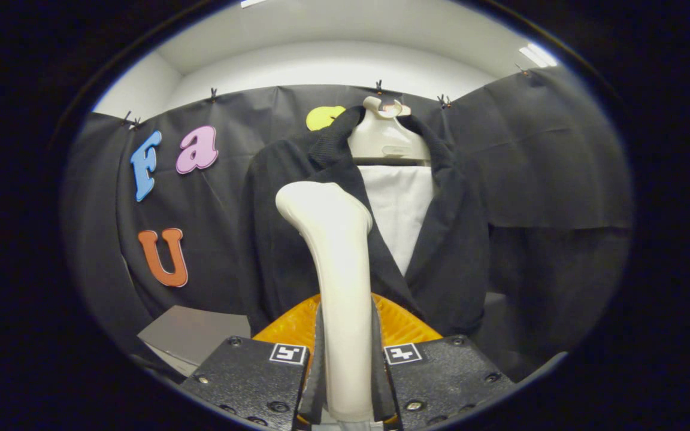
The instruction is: Iron the clothes twice with a garment steamer, once on the left side and once on the right side.
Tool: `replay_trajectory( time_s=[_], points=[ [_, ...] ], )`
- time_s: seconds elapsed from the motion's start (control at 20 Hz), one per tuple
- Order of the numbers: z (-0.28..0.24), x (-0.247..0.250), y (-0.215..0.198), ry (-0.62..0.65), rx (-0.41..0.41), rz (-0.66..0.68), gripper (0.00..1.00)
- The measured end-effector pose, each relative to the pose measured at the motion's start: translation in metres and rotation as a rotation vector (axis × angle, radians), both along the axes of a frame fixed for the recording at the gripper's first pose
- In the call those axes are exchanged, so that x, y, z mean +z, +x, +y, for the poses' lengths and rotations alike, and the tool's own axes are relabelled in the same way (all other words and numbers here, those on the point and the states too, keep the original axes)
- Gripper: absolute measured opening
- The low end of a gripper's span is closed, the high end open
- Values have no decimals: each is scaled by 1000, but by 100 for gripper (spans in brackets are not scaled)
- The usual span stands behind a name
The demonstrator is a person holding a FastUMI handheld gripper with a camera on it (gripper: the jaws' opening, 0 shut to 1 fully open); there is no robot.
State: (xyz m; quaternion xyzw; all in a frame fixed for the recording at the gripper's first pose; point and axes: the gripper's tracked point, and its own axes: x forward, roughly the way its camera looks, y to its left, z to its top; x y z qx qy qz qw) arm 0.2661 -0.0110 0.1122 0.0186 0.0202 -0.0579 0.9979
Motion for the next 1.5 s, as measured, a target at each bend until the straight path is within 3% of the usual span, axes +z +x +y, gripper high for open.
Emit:
replay_trajectory(
  time_s=[1.2,1.5],
  points=[
    [-40,-193,-43,-38,-28,255,34],
    [-39,-216,-46,-54,-33,292,34]
  ],
)
